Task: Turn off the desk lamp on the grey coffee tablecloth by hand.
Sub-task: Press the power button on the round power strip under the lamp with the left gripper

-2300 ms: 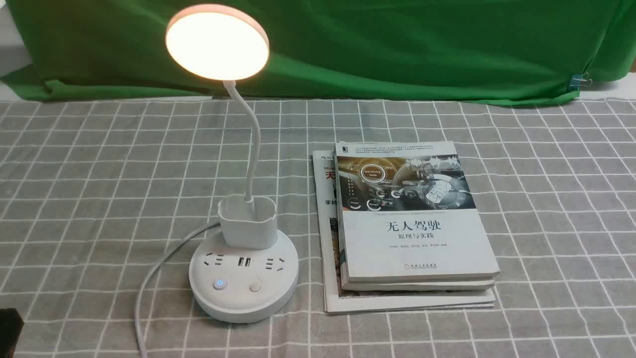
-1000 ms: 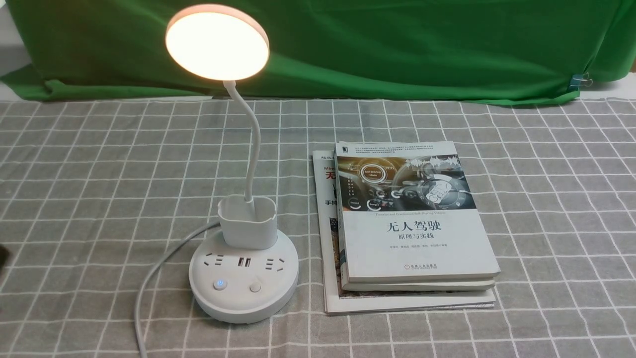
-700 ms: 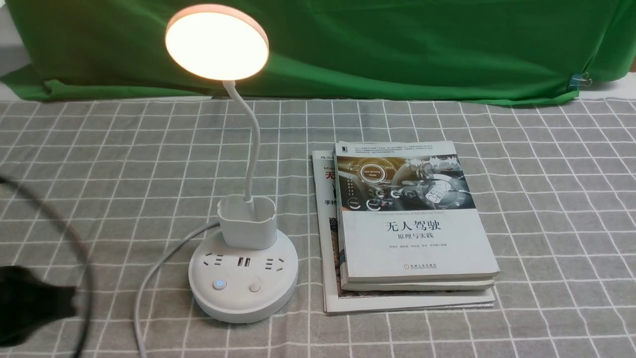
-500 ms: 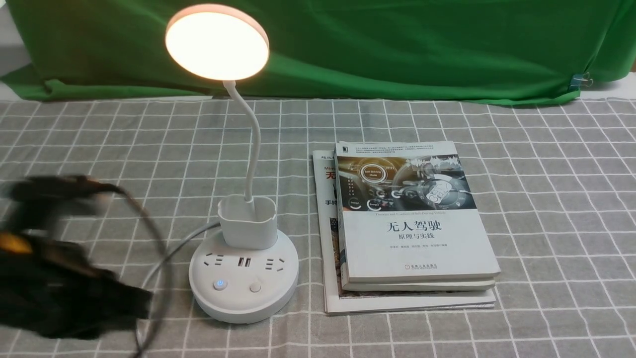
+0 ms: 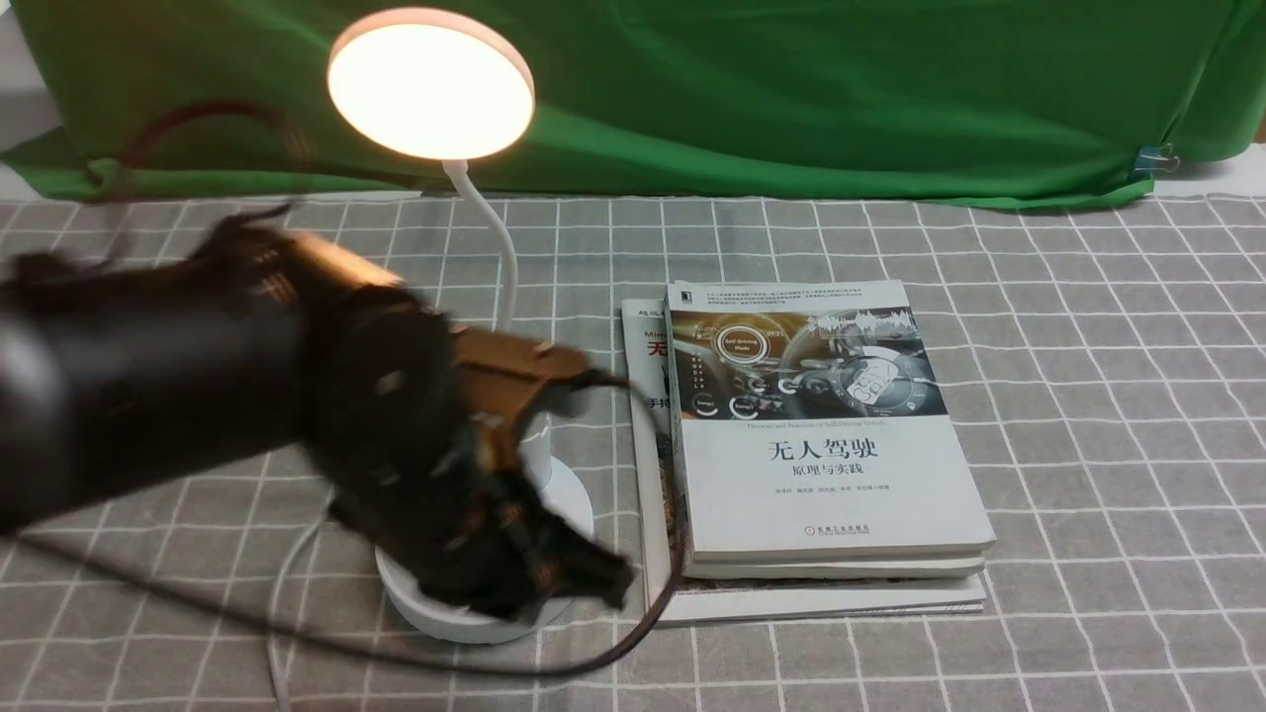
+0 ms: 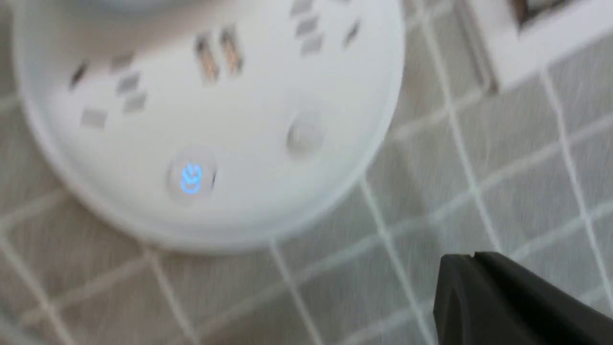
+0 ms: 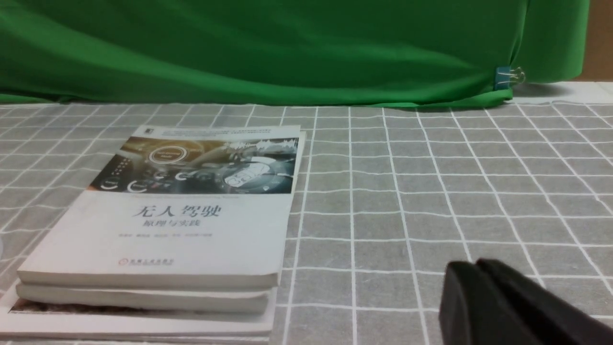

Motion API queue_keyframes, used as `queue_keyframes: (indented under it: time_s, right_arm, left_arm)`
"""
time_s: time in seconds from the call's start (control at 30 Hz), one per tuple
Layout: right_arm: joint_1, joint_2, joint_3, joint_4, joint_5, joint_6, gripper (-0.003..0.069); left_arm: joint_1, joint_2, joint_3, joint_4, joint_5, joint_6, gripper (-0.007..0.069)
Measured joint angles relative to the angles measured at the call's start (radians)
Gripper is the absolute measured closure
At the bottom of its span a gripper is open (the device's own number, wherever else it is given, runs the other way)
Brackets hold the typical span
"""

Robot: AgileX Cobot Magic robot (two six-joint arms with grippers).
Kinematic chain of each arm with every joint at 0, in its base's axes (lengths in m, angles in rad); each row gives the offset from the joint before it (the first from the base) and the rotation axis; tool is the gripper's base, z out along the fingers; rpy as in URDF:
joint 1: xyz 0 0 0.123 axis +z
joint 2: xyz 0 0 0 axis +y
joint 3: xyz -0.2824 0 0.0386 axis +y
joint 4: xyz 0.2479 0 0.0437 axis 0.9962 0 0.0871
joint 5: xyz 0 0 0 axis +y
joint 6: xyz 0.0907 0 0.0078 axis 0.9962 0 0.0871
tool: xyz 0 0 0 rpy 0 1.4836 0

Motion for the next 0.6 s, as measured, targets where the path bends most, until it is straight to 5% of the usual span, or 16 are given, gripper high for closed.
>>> queue_keyframes:
  time_s: [0.6]
  right_arm:
    - [0.000, 0.000, 0.000, 0.000, 0.000, 0.000, 0.0624]
  left_arm:
    - [0.083, 0.176, -0.116, 0.021, 0.037, 0.032, 0.0635]
